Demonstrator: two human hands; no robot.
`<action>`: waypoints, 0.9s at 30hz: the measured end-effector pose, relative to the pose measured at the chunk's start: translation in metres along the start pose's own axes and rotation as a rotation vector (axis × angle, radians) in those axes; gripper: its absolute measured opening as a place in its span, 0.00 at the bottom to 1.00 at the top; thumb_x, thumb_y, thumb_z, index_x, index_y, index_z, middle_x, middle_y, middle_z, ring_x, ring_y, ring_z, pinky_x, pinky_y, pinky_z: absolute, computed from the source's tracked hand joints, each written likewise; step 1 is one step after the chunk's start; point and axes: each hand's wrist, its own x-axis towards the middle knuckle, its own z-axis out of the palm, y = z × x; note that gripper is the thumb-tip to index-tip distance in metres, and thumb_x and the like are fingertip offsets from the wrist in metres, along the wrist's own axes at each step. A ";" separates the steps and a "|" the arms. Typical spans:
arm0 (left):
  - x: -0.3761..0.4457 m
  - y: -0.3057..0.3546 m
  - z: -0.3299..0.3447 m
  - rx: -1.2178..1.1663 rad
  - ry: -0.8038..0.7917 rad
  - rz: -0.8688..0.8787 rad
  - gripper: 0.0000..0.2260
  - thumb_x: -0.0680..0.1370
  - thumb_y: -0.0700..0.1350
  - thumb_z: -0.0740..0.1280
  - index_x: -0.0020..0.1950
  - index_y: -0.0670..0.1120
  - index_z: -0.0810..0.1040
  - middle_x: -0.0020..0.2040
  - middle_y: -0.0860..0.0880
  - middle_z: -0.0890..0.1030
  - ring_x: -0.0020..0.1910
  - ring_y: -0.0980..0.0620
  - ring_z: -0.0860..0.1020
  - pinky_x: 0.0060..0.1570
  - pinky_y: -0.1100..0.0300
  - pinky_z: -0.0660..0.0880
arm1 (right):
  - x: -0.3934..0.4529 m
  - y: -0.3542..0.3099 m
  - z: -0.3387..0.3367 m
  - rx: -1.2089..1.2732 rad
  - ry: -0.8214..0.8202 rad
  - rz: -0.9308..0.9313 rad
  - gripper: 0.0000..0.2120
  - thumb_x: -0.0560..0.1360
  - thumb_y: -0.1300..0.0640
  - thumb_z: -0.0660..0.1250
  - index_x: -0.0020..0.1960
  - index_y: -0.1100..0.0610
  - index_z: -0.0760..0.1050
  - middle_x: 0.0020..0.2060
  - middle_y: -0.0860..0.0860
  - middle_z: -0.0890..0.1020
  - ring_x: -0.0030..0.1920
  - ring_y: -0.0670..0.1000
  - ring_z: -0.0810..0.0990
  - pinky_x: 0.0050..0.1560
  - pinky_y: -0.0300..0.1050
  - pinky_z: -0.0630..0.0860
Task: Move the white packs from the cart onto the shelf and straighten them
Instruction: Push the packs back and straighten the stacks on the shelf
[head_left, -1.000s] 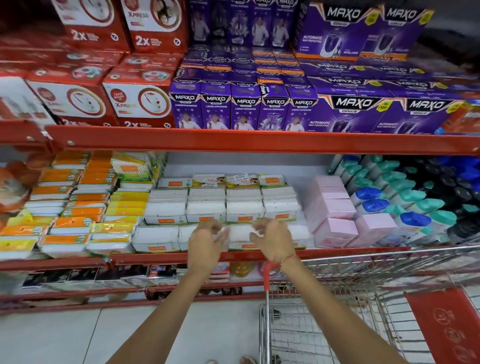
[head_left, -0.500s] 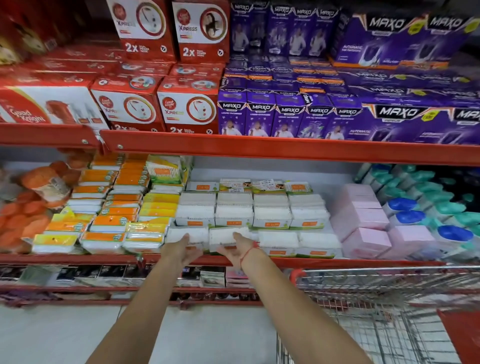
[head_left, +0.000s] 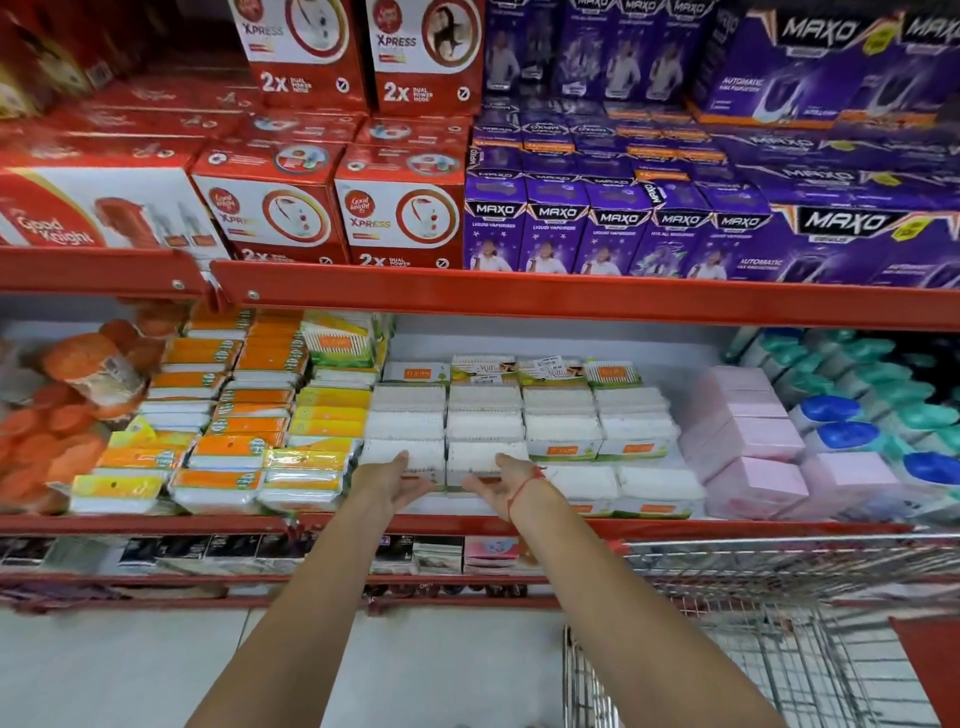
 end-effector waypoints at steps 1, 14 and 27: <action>0.000 0.000 0.000 0.002 0.001 -0.006 0.21 0.79 0.42 0.65 0.68 0.32 0.66 0.56 0.30 0.79 0.37 0.43 0.82 0.43 0.56 0.81 | 0.001 0.000 0.000 0.003 0.004 -0.003 0.22 0.81 0.62 0.57 0.73 0.63 0.57 0.70 0.69 0.64 0.64 0.66 0.74 0.67 0.54 0.72; -0.001 -0.001 0.000 0.018 0.006 0.014 0.22 0.79 0.43 0.65 0.68 0.33 0.66 0.56 0.29 0.79 0.36 0.43 0.83 0.37 0.57 0.82 | 0.004 -0.004 -0.003 -0.037 -0.074 0.039 0.24 0.80 0.60 0.60 0.74 0.64 0.58 0.70 0.68 0.65 0.66 0.64 0.73 0.67 0.52 0.73; -0.054 -0.060 0.083 0.090 -0.274 -0.132 0.26 0.80 0.47 0.63 0.69 0.29 0.64 0.64 0.28 0.73 0.48 0.38 0.80 0.48 0.51 0.78 | -0.038 -0.041 -0.126 -0.124 -0.067 -0.015 0.27 0.77 0.59 0.66 0.70 0.71 0.62 0.68 0.69 0.68 0.63 0.65 0.75 0.29 0.45 0.83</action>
